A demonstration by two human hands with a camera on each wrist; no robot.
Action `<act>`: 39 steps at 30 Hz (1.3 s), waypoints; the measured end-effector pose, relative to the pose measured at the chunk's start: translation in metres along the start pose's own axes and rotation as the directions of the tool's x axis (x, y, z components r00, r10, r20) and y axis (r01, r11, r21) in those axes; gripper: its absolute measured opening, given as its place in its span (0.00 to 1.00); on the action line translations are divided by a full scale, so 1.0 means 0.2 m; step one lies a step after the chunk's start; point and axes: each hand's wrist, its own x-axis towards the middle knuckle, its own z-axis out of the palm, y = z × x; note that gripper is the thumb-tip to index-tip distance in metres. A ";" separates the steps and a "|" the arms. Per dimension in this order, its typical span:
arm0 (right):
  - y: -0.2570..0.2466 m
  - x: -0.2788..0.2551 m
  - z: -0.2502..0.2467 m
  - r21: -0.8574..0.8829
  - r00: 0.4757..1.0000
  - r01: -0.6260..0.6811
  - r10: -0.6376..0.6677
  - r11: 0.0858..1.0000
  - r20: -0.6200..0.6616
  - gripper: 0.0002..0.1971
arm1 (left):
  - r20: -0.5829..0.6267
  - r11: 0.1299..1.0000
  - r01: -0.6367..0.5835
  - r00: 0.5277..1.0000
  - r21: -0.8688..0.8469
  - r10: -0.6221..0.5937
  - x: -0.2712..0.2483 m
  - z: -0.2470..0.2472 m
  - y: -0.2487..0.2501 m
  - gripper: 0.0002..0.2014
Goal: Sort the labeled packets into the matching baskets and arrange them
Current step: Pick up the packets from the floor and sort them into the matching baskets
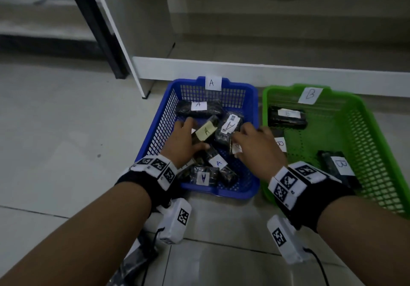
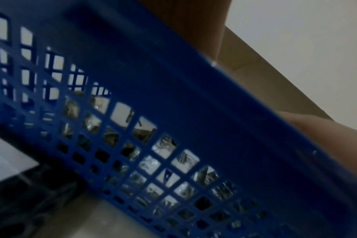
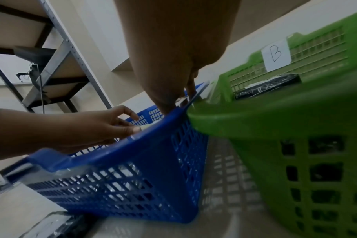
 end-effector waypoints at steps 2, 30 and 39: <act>0.00 0.00 0.01 -0.041 1.000 -0.001 0.000 0.999 -0.011 0.13 | 0.070 0.999 -0.038 0.997 0.032 0.036 0.00 0.01 -0.01 0.24; 0.15 -0.38 -0.26 0.151 0.995 -0.070 0.059 0.986 0.079 0.24 | 0.044 0.818 -0.522 0.848 0.242 0.528 -0.26 -0.08 0.39 0.22; 0.63 -1.34 -0.30 0.221 0.932 -0.315 0.345 0.923 -0.113 0.13 | 0.214 0.519 -0.850 0.526 0.092 0.823 -0.72 0.37 1.01 0.14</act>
